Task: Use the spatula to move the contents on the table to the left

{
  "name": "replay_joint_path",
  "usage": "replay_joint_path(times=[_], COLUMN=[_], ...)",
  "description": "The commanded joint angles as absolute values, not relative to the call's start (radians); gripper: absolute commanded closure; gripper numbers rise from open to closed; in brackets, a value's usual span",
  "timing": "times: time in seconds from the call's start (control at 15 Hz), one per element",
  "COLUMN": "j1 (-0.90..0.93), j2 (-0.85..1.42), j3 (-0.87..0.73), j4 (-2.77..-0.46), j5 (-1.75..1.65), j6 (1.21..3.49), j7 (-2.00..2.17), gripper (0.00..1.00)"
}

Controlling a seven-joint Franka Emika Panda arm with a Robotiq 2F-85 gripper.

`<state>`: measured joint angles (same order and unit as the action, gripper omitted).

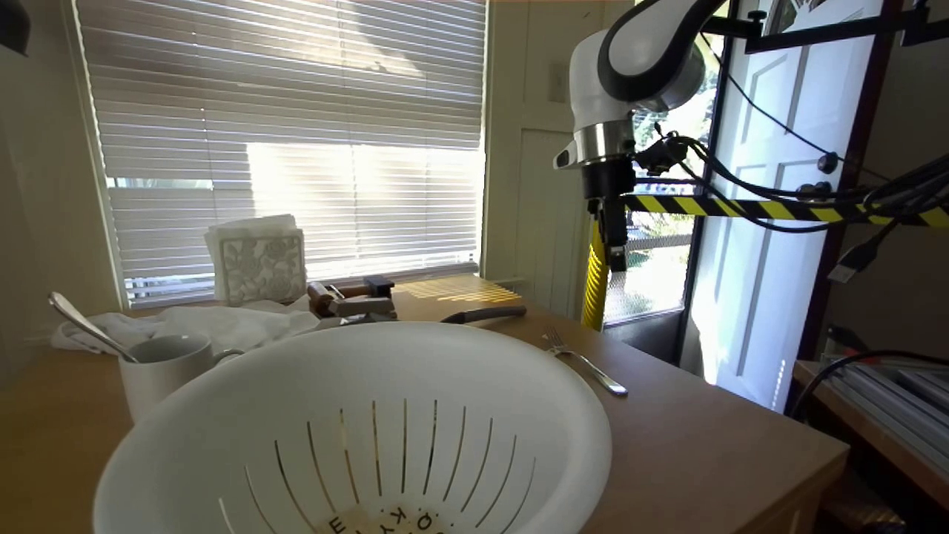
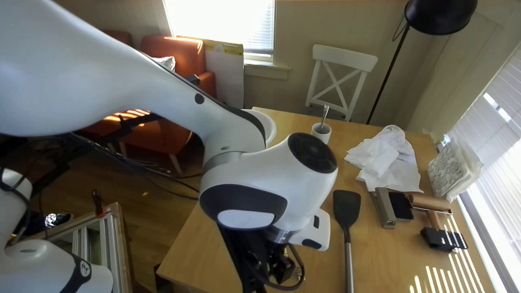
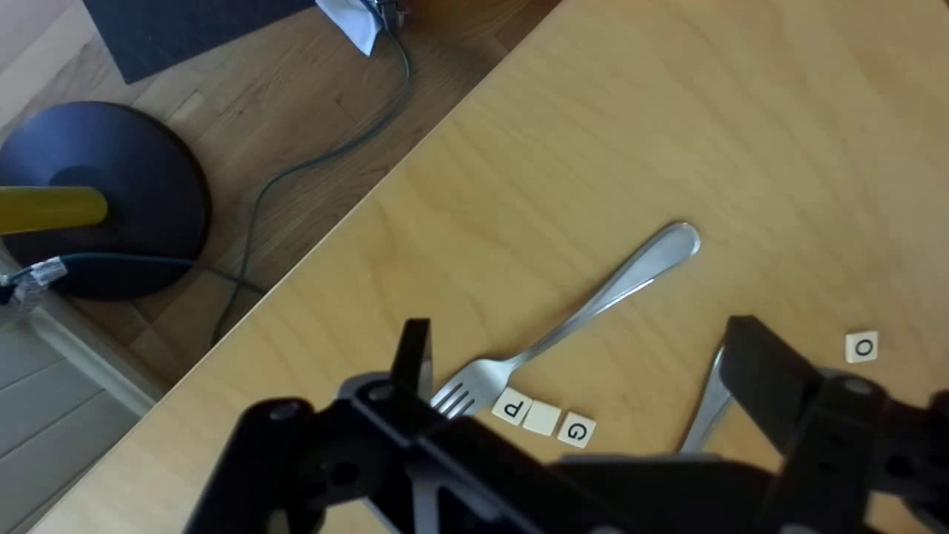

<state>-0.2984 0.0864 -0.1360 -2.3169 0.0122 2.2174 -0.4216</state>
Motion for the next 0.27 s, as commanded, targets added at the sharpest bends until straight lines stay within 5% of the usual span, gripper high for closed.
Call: replay_joint_path(times=[0.0,0.2], j1=[-0.274,-0.270], j2=[0.084,0.100], j3=[-0.162,-0.160], j4=[-2.316,-2.295], j5=[0.014,0.014], j6=[2.216,2.216], j7=[-0.423,-0.423], gripper=[0.00,0.00])
